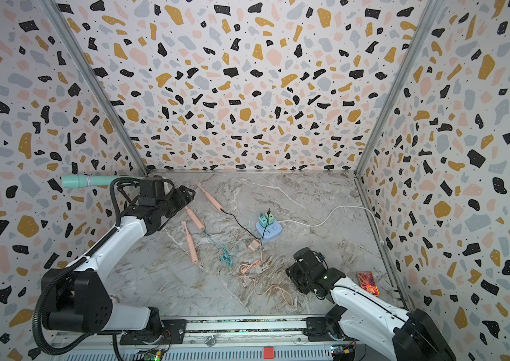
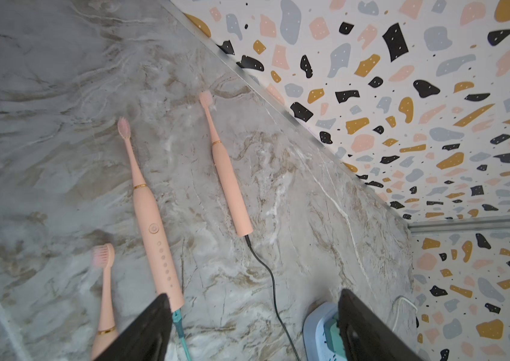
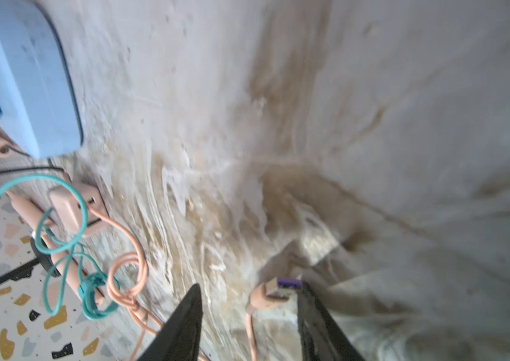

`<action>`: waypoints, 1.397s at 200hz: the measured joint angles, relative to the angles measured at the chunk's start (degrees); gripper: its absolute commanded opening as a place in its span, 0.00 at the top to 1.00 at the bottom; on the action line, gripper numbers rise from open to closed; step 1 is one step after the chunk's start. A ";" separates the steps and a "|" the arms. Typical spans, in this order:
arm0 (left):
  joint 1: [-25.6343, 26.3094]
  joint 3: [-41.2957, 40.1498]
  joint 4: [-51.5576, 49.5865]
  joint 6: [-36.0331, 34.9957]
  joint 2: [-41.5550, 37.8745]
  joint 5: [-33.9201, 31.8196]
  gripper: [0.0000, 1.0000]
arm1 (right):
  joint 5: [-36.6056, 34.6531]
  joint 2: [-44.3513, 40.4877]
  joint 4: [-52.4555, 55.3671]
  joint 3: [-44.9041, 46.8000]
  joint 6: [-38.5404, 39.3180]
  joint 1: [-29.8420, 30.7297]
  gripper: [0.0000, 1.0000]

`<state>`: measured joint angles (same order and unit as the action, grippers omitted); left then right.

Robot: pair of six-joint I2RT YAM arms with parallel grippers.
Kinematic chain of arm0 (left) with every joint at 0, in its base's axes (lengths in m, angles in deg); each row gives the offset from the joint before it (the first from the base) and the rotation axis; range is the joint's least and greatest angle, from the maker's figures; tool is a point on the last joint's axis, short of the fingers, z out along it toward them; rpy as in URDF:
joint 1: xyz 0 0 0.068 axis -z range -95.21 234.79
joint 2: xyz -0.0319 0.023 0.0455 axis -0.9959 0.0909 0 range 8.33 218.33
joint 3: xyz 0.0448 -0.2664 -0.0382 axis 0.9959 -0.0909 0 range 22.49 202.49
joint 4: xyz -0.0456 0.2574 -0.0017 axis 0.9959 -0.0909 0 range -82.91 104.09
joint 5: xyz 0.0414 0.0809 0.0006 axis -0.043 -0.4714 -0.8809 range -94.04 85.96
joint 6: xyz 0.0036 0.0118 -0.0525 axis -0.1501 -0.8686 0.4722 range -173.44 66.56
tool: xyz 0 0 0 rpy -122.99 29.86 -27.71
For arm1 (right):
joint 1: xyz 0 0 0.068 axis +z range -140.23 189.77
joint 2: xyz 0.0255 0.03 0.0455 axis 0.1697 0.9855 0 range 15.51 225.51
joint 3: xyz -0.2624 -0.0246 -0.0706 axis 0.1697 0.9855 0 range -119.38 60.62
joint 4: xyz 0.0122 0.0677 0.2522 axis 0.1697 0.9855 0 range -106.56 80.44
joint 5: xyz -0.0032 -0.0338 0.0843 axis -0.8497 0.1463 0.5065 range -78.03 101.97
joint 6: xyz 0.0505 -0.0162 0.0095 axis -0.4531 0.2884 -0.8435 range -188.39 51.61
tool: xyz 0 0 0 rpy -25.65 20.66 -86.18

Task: Charge the electric toothbrush
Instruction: Pick up the charging cable from the center of the board.

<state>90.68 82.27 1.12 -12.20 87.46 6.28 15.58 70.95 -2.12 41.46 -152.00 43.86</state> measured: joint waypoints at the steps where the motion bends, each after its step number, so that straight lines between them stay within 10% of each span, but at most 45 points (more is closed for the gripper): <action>1: 0.02 -0.11 -0.02 -0.02 -0.09 -0.04 0.17 | 0.04 0.13 -0.07 -0.04 0.17 -0.20 0.52; 50: 1.79 -7.28 -0.98 -0.76 -7.78 -0.44 0.14 | -4.98 6.36 4.33 -7.23 8.41 2.86 0.43; 111: 2.56 -10.54 -2.21 -1.64 -13.42 -1.86 0.07 | -12.17 -4.24 13.88 -5.62 -5.60 20.24 0.38; 279: 6.01 -10.56 -2.82 -2.62 -12.81 -1.44 0.04 | -8.15 8.94 4.79 -5.75 -0.39 10.12 0.79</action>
<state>96.69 71.72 -1.70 -14.83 74.65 4.84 7.43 79.89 2.66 35.71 -152.40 53.98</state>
